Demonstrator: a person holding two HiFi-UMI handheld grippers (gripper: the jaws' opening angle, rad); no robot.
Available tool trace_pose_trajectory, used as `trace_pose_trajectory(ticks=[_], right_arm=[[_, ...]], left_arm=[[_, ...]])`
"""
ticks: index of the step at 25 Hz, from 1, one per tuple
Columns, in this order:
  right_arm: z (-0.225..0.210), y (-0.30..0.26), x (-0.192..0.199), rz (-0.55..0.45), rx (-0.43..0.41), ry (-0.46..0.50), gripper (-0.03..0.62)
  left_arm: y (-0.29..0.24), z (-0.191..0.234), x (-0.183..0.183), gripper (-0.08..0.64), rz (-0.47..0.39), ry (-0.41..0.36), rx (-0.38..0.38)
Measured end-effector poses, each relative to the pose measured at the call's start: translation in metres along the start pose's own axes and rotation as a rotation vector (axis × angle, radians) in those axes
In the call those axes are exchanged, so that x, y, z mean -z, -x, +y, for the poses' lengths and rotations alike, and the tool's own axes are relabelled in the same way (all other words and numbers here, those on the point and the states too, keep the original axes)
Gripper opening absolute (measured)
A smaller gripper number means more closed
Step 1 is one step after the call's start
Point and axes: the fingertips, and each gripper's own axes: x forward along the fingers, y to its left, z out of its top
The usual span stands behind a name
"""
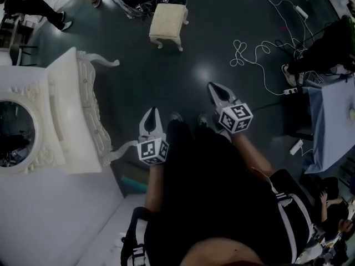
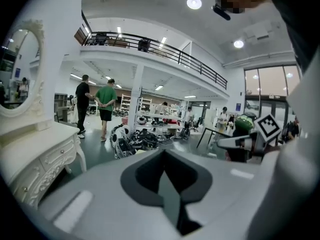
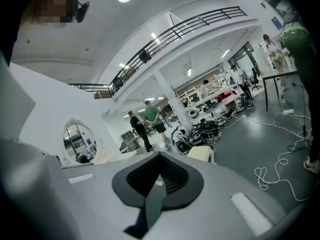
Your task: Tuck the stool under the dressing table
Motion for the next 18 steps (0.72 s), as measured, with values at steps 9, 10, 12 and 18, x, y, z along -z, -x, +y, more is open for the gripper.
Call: trace_pose_trajectory(ticks=[9, 10, 12, 18], right_arm=[[-0.024, -0.058, -0.026, -0.025, 0.054, -0.013, -0.006], [-0.025, -0.067, -0.030, -0.028, 0.061, -0.013, -0.006], [-0.024, -0.085, -0.038, -0.031, 0.077, -0.009, -0.006], [-0.017, -0.146, -0.071, -0.058, 0.133, -0.005, -0.006]], left_arm=[[-0.079, 0.046, -0.017, 0.009, -0.002, 0.022, 0.010], [-0.090, 0.051, -0.024, 0.009, -0.008, 0.016, 0.019], [-0.114, 0.063, -0.037, 0.009, -0.016, 0.008, 0.046], [-0.184, 0.095, -0.078, 0.009, -0.001, -0.021, 0.176]])
